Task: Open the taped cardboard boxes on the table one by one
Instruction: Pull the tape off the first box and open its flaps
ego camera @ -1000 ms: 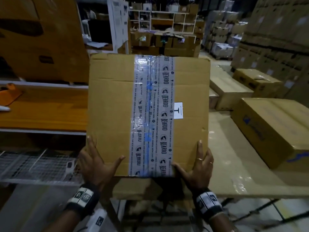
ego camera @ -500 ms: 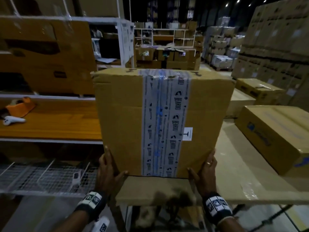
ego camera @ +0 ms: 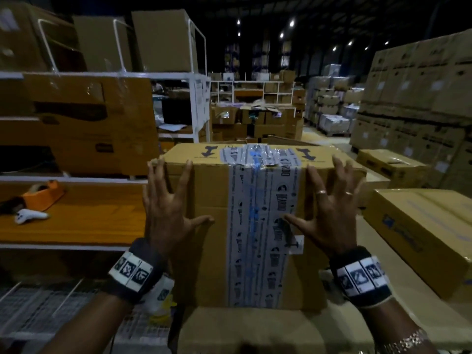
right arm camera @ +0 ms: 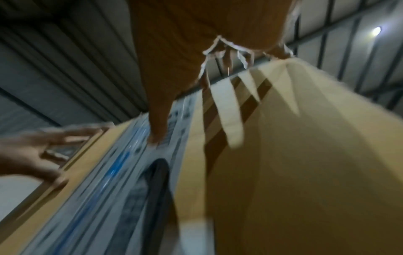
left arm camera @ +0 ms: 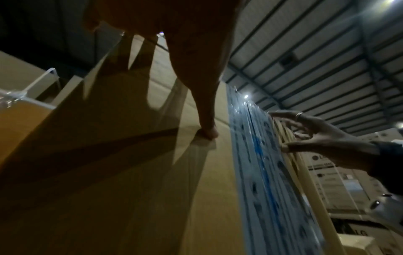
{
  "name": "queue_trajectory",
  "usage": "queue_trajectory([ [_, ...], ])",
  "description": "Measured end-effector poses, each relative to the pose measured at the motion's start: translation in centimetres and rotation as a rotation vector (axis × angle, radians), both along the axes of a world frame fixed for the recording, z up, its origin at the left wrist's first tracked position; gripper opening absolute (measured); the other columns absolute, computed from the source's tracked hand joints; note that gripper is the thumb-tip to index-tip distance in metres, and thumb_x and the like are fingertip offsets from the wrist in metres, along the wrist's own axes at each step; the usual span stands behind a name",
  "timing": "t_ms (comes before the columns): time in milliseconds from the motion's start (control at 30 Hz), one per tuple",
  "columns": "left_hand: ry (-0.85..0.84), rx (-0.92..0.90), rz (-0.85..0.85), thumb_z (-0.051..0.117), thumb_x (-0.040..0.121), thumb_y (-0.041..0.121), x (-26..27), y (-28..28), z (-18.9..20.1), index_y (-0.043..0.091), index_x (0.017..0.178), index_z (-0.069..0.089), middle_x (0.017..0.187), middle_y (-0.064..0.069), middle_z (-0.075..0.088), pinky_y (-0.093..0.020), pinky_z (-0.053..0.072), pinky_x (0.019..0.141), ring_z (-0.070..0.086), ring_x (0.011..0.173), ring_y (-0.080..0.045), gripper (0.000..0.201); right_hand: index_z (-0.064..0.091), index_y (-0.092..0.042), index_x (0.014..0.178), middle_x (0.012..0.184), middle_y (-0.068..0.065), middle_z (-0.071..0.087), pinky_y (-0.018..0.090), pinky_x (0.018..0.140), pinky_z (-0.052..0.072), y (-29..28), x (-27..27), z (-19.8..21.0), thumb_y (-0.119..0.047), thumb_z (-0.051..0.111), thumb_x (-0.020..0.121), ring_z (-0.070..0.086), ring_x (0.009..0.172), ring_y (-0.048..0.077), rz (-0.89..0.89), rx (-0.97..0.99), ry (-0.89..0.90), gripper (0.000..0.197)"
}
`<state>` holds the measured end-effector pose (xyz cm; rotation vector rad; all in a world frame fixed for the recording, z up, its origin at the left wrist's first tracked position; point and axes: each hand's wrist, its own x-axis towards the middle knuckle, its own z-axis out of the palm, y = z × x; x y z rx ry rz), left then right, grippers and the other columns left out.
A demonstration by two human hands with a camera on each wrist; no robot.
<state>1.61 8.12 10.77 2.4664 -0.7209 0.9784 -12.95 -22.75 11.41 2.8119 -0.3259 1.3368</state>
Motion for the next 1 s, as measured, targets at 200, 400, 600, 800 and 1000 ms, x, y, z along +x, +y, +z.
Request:
queue_trajectory([
  [200,0.118,0.132,-0.03,0.059,0.043,0.091,2.1,0.0,4.6,0.035,0.156,0.028,0.161,-0.013,0.022,-0.079,0.03,0.106,0.011,0.151,-0.042,0.13,0.023,-0.032,0.156,0.159,0.008,0.031,0.082,0.109,0.006,0.3,1.7,3.9,-0.087,0.069,0.056,0.02,0.151,0.035,-0.114,-0.072,0.264,0.123],
  [400,0.004,0.01,-0.096,0.051,0.069,0.092,-1.3,1.7,3.8,0.029,0.137,0.049,0.137,-0.013,0.044,-0.057,0.047,0.094,0.041,0.127,-0.036,0.093,0.042,-0.029,0.148,0.15,0.006,0.042,0.075,0.115,-0.001,2.6,-1.8,2.0,-0.089,0.048,0.077,0.034,0.144,0.031,-0.07,-0.035,0.076,0.094],
  [600,-0.095,-0.134,-0.125,0.044,0.093,0.067,-4.7,3.5,5.7,0.022,0.098,0.056,0.097,-0.004,0.053,-0.04,0.043,0.069,0.049,0.09,-0.026,0.047,0.063,-0.026,0.121,0.125,0.004,0.057,0.069,0.119,0.005,4.9,-5.4,2.4,-0.059,0.033,0.102,0.051,0.126,0.028,-0.037,0.038,-0.149,0.048],
  [800,-0.043,-0.167,-0.024,0.067,0.084,0.06,-7.0,5.0,6.3,0.022,0.091,0.056,0.097,-0.005,0.055,-0.038,0.04,0.069,0.05,0.091,-0.028,0.04,0.068,-0.021,0.1,0.117,0.008,0.06,0.056,0.108,0.035,2.0,-7.5,6.0,-0.071,0.057,0.088,0.054,0.115,0.034,-0.164,0.17,-0.216,0.052],
  [1000,0.46,-0.283,0.022,0.059,0.062,0.092,-6.6,5.7,6.4,0.044,0.148,0.038,0.158,-0.012,0.031,-0.056,0.045,0.094,0.036,0.139,-0.042,0.101,0.024,-0.045,0.154,0.157,0.008,0.039,0.056,0.106,0.045,-1.7,-8.0,7.4,-0.106,0.044,0.055,0.043,0.138,0.036,-0.119,0.565,0.327,0.118],
])
